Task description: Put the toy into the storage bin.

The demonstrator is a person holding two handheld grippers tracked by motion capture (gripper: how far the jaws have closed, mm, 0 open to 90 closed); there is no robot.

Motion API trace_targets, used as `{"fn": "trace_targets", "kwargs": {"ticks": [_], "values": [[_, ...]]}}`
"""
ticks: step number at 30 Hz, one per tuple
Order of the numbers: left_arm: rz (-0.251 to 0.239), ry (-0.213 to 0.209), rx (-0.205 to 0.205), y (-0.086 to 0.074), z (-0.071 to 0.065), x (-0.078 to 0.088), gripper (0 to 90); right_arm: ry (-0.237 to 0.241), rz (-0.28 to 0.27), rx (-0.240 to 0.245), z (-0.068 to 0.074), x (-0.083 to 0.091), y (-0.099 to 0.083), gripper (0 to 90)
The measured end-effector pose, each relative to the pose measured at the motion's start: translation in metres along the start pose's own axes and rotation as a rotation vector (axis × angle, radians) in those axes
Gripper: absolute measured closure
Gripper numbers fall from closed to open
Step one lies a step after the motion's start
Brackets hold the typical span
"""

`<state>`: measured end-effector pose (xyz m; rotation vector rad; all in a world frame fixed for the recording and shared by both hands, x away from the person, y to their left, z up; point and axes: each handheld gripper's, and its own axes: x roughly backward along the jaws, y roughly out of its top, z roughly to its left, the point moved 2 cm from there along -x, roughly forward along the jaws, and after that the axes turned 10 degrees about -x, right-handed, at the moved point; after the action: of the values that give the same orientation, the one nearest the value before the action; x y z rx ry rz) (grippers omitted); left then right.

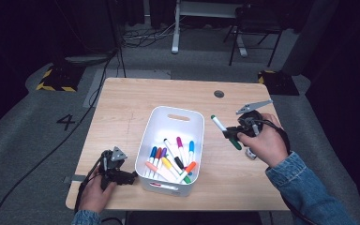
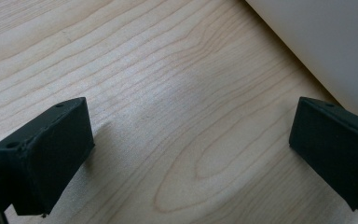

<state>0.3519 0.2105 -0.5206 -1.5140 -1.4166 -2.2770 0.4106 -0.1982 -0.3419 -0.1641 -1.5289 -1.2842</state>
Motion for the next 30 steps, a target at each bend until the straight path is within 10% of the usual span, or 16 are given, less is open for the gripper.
{"fn": "trace_targets", "kwargs": {"ticks": [30], "values": [[0.000, -0.022, -0.020, 0.004, 0.000, -0.003, 0.0, 0.173, 0.024, 0.176, 0.099, -0.030, 0.041, 77.0]]}}
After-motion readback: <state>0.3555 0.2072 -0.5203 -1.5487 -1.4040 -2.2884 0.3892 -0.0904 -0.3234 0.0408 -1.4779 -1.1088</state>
